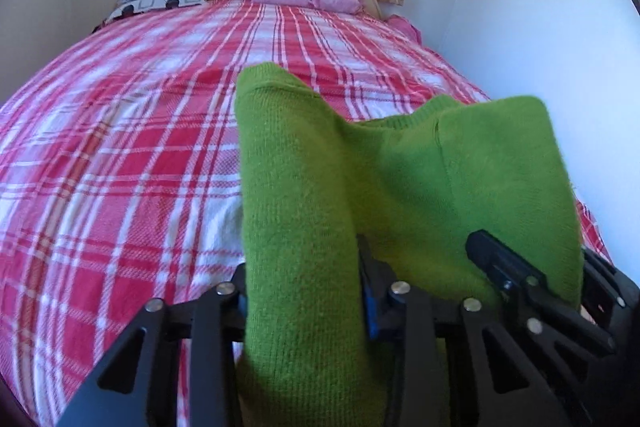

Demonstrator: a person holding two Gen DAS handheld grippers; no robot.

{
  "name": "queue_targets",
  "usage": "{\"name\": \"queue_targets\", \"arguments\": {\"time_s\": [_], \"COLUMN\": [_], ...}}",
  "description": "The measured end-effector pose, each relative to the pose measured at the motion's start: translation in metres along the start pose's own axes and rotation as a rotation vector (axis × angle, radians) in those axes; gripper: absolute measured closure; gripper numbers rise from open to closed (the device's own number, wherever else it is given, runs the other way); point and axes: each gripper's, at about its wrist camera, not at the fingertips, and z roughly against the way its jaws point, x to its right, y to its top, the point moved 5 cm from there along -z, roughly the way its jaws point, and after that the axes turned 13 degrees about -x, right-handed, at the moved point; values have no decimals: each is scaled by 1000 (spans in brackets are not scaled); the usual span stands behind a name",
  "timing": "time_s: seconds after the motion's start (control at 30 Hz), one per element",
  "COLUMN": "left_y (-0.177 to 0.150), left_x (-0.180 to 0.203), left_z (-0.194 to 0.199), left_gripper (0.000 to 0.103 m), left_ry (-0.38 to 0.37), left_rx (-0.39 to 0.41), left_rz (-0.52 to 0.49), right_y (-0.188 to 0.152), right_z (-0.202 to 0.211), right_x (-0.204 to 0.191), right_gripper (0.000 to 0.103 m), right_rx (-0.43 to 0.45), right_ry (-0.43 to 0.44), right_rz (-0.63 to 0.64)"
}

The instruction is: Fold small clothes

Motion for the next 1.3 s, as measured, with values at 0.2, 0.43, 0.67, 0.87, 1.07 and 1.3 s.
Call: {"name": "queue_targets", "arguments": {"time_s": [0.2, 0.43, 0.67, 0.87, 1.07, 1.3], "left_y": [-22, -48, -67, -82, -92, -100], "left_x": [0, -23, -54, -85, -128, -165], "left_z": [44, 93, 120, 132, 144, 151], "left_gripper": [66, 66, 66, 66, 66, 66], "left_ry": [23, 60, 116, 177, 248, 288], "left_rx": [51, 96, 121, 132, 144, 145], "left_rz": [-4, -9, 30, 70, 126, 193], "right_y": [-13, -32, -48, -53, -51, -46], "right_z": [52, 89, 112, 112, 109, 99], "right_x": [-26, -51, -93, -128, -176, -221], "right_gripper": [73, 73, 73, 73, 73, 73], "right_rx": [73, 105, 135, 126, 118, 109], "right_ry": [42, 160, 232, 302, 365, 417], "right_rz": [-16, -78, -69, -42, 9, 63]}}
